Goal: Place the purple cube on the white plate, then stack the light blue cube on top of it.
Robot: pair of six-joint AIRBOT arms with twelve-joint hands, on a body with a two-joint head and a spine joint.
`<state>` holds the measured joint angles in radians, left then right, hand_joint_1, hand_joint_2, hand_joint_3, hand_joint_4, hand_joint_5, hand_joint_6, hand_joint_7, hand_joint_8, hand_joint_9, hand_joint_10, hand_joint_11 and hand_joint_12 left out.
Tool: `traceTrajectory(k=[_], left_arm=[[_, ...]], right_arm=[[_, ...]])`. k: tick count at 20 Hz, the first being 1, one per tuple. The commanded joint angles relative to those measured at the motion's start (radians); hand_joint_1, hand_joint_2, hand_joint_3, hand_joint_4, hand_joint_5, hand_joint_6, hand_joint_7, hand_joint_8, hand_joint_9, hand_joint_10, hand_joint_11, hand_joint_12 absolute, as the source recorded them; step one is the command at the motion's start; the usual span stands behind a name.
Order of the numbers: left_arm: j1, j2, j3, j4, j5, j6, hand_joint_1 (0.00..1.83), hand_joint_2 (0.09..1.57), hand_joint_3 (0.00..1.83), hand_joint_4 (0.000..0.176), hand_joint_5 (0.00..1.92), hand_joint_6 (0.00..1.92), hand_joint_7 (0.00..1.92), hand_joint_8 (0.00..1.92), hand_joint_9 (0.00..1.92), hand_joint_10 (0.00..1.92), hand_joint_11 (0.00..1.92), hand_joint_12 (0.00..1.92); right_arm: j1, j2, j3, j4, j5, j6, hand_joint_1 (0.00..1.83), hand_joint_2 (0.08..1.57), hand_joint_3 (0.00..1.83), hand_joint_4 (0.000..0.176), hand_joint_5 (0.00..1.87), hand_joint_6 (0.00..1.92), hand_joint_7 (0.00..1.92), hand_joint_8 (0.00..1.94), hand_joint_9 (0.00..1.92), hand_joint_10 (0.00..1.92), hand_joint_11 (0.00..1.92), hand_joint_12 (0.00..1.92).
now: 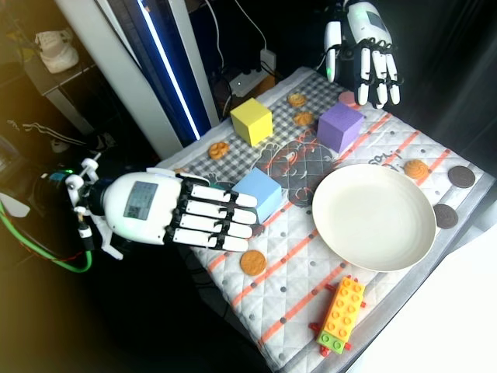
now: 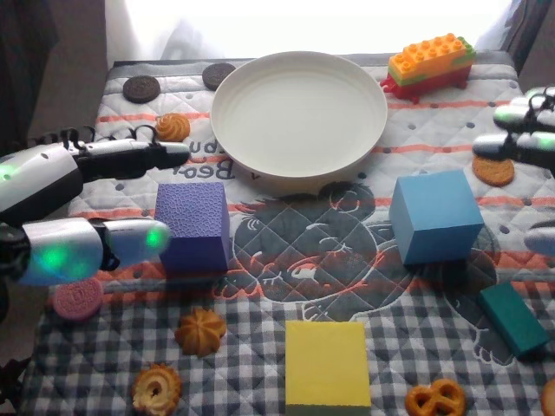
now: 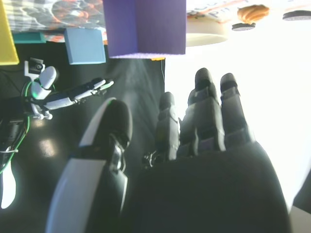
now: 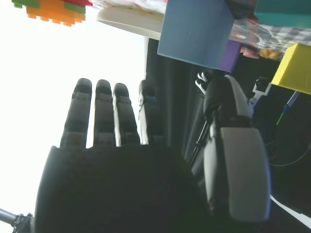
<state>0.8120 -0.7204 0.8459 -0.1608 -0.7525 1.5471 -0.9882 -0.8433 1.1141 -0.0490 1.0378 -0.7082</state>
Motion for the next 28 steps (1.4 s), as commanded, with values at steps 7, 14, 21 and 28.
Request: traceTrajectory(k=[7,14,21,28], left_arm=[[-0.095,-0.037,0.04,-0.012,-0.048,0.081,0.55,0.92,0.0,0.176,0.0,0.0,0.03,0.0,0.15,0.0,0.0,0.38],[-0.204,-0.123,0.104,-0.019,0.161,0.222,0.61,0.88,0.0,0.176,0.0,0.0,0.12,0.01,0.25,0.02,0.0,0.75],[-0.22,-0.179,0.16,-0.037,0.227,0.224,0.74,0.97,0.01,0.176,0.03,0.01,0.46,0.02,0.5,0.02,0.0,1.15],[-0.217,-0.201,0.172,-0.059,0.225,0.226,1.1,1.26,0.0,0.0,0.61,1.42,0.63,1.47,0.59,1.6,0.45,1.74]], right_arm=[[0.008,0.003,0.001,0.027,0.11,0.002,0.23,1.31,0.0,0.126,0.31,0.0,0.18,0.0,0.12,0.0,0.0,0.48],[0.008,-0.002,0.001,0.023,0.114,0.002,0.39,1.33,0.0,0.107,0.38,0.0,0.18,0.0,0.11,0.0,0.0,0.38],[0.008,-0.01,0.001,0.023,0.116,0.002,0.33,1.33,0.0,0.11,0.4,0.0,0.2,0.0,0.14,0.0,0.0,0.48],[0.008,-0.015,0.0,0.023,0.118,0.002,0.27,1.35,0.0,0.097,0.42,0.0,0.2,0.0,0.14,0.0,0.0,0.43]])
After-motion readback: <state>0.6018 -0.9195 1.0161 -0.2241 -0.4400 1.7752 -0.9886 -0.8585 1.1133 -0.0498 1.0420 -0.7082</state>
